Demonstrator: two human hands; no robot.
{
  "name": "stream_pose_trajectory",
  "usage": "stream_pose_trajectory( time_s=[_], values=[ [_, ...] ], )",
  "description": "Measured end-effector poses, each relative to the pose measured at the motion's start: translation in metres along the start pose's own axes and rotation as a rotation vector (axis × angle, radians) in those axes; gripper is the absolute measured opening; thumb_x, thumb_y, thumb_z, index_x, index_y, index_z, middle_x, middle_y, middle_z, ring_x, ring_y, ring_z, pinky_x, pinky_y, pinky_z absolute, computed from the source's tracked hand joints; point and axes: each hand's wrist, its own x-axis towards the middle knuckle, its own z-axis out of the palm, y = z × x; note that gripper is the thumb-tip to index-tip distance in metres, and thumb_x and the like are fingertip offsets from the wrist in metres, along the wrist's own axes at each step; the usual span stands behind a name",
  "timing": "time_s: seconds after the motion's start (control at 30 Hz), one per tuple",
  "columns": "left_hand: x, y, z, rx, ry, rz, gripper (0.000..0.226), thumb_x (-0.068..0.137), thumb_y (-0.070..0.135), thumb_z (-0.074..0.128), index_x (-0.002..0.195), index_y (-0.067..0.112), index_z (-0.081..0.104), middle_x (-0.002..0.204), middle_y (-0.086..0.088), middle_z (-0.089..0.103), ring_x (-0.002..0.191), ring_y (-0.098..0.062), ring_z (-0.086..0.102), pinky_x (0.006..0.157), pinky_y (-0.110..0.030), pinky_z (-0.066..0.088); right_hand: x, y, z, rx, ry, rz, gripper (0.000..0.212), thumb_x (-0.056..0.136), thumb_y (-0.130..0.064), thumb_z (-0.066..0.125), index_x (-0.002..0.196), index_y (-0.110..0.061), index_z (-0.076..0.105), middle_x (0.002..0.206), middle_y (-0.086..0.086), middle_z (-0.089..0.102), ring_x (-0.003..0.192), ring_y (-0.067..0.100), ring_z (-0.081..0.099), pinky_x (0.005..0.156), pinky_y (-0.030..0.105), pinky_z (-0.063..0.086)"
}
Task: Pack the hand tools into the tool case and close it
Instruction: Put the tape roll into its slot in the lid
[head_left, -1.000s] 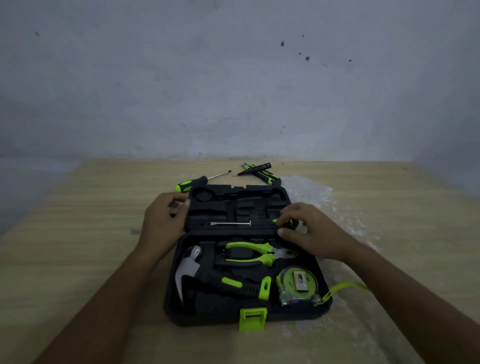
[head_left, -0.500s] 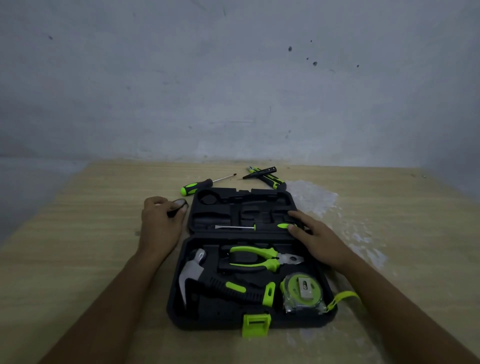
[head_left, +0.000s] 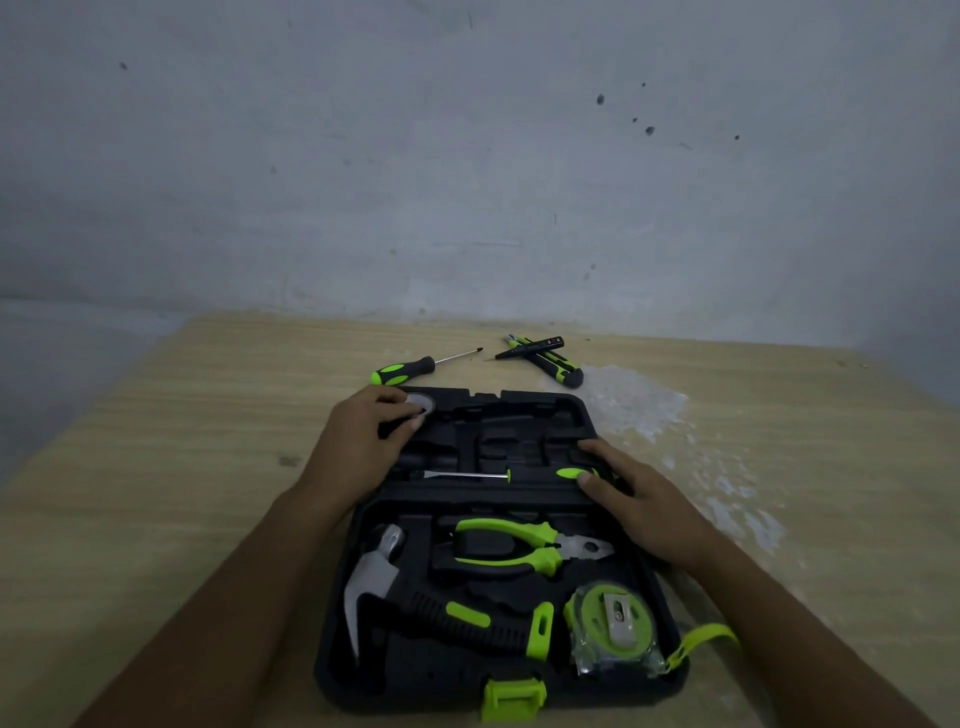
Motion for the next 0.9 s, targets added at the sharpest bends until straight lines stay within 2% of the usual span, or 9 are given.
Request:
stream_pose_trajectory(
  time_s=[0.17, 0.3, 0.37, 0.43, 0.53, 0.6, 0.7, 0.8, 0.9],
  values=[
    [0.006, 0.0, 0.001, 0.059, -0.093, 0.125, 0.023, 0.089, 0.011, 0.059, 0.107, 0.014, 0.073, 0.113, -0.002, 0.07, 0.101, -0.023, 0.066, 0.084, -0.028, 0.049, 0.0, 0.001, 0.0, -0.008, 0.004, -0.002, 0.049, 0.095, -0.04, 0.052, 0.142, -0.032, 0.041, 0.147, -0.006, 0.045, 0.127, 0.015, 0.051, 0.103, 0.037, 0.045],
    [0.015, 0.0, 0.001, 0.189, -0.234, 0.066, 0.038, 0.085, 0.028, 0.045, 0.106, 0.015, 0.073, 0.117, -0.01, 0.068, 0.099, -0.037, 0.066, 0.088, -0.043, 0.05, 0.0, 0.002, 0.0, -0.019, -0.001, 0.005, 0.049, 0.095, -0.042, 0.051, 0.141, -0.035, 0.04, 0.15, -0.006, 0.043, 0.13, 0.016, 0.049, 0.105, 0.038, 0.044],
    [0.016, 0.0, 0.004, 0.33, -0.339, 0.041, 0.056, 0.088, 0.049, 0.028, 0.118, 0.022, 0.066, 0.13, -0.008, 0.06, 0.114, -0.036, 0.058, 0.101, -0.054, 0.038, 0.001, 0.002, 0.0, -0.019, 0.002, 0.003, 0.048, 0.095, -0.041, 0.051, 0.141, -0.035, 0.04, 0.151, -0.007, 0.041, 0.132, 0.016, 0.047, 0.105, 0.036, 0.043],
    [0.011, 0.006, 0.005, 0.454, -0.383, -0.022, 0.069, 0.087, 0.067, 0.014, 0.13, 0.031, 0.055, 0.146, -0.002, 0.045, 0.138, -0.03, 0.033, 0.114, -0.057, 0.013, 0.001, 0.002, 0.0, -0.021, 0.004, -0.001, 0.048, 0.095, -0.041, 0.051, 0.141, -0.036, 0.04, 0.151, -0.007, 0.04, 0.133, 0.016, 0.046, 0.106, 0.037, 0.042],
    [0.005, 0.017, -0.001, 0.55, -0.451, -0.095, 0.081, 0.078, 0.08, 0.002, 0.14, 0.043, 0.038, 0.158, 0.007, 0.024, 0.147, -0.029, 0.002, 0.112, -0.059, -0.01, 0.002, 0.0, -0.003, -0.071, -0.001, 0.003, 0.048, 0.094, -0.043, 0.051, 0.141, -0.035, 0.041, 0.146, -0.005, 0.047, 0.124, 0.017, 0.052, 0.1, 0.034, 0.046],
    [0.01, 0.02, -0.007, 0.599, -0.549, -0.088, 0.098, 0.066, 0.087, -0.006, 0.144, 0.041, 0.032, 0.16, 0.004, 0.019, 0.147, -0.033, 0.001, 0.113, -0.061, -0.008, 0.005, -0.003, -0.007, -0.168, -0.02, 0.003, 0.047, 0.094, -0.043, 0.052, 0.139, -0.034, 0.043, 0.137, -0.004, 0.052, 0.115, 0.017, 0.056, 0.09, 0.028, 0.047],
    [0.012, 0.025, -0.01, 0.566, -0.633, -0.121, 0.103, 0.063, 0.09, 0.001, 0.148, 0.037, 0.024, 0.162, -0.001, 0.008, 0.146, -0.034, 0.007, 0.114, -0.06, 0.003, 0.017, -0.017, -0.017, -0.362, -0.038, -0.008, 0.04, 0.094, -0.041, 0.055, 0.13, -0.026, 0.053, 0.118, -0.004, 0.056, 0.102, 0.013, 0.055, 0.078, 0.02, 0.044],
    [-0.001, 0.023, -0.002, 0.386, -0.625, -0.197, 0.095, 0.069, 0.088, 0.006, 0.15, 0.039, 0.012, 0.162, 0.001, -0.008, 0.145, -0.037, 0.01, 0.114, -0.057, 0.012, 0.041, -0.029, -0.021, -0.585, 0.024, -0.05, 0.031, 0.093, -0.044, 0.054, 0.114, -0.021, 0.058, 0.107, 0.002, 0.066, 0.097, 0.022, 0.061, 0.079, 0.034, 0.049],
    [-0.009, 0.019, 0.006, 0.301, -0.524, -0.23, 0.081, 0.079, 0.081, 0.012, 0.15, 0.04, 0.013, 0.162, 0.003, -0.008, 0.146, -0.035, 0.003, 0.116, -0.053, 0.009, 0.07, -0.044, -0.018, -0.799, 0.107, -0.058, 0.03, 0.093, -0.044, 0.051, 0.11, -0.019, 0.057, 0.101, 0.008, 0.067, 0.094, 0.031, 0.061, 0.08, 0.038, 0.046]
  ],
)
